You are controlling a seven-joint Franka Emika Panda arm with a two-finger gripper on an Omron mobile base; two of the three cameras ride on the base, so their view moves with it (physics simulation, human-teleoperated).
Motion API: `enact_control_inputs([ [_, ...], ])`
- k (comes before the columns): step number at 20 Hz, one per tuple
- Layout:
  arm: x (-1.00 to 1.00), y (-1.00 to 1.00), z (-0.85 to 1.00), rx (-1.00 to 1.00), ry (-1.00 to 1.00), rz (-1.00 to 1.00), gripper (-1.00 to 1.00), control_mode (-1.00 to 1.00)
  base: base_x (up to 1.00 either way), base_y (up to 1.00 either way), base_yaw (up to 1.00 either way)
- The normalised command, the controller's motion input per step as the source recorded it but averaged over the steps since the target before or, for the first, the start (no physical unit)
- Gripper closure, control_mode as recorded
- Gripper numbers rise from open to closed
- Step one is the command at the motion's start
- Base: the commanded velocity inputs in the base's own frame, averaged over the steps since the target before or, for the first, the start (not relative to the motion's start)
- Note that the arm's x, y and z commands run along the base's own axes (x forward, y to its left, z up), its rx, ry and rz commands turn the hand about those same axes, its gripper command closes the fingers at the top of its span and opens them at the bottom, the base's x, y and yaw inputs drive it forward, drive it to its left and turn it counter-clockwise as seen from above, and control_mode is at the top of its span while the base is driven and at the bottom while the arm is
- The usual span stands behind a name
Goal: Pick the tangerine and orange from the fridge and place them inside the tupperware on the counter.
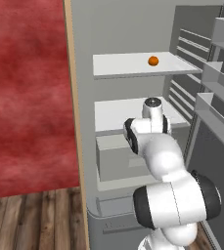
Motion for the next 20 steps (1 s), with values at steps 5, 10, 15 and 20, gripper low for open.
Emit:
enact_control_inputs([
  [5, -0.04, 0.09, 1.0, 0.0, 0.69, 0.0, 1.0, -1.0, 0.0, 0.0, 0.0],
  [10, -0.23, 0.13, 0.99, 0.0, 0.51, 0.0, 1.0, -1.0, 0.0, 0.0, 0.0],
  [15, -0.59, 0.24, 0.57, 0.0, 0.21, 0.0, 1.0, -1.0, 0.0, 0.0, 0.0],
  [20, -0.93, 0.27, 0.09, -0.01, -0.2, 0.0, 1.0, -1.0, 0.0, 0.0, 0.0],
])
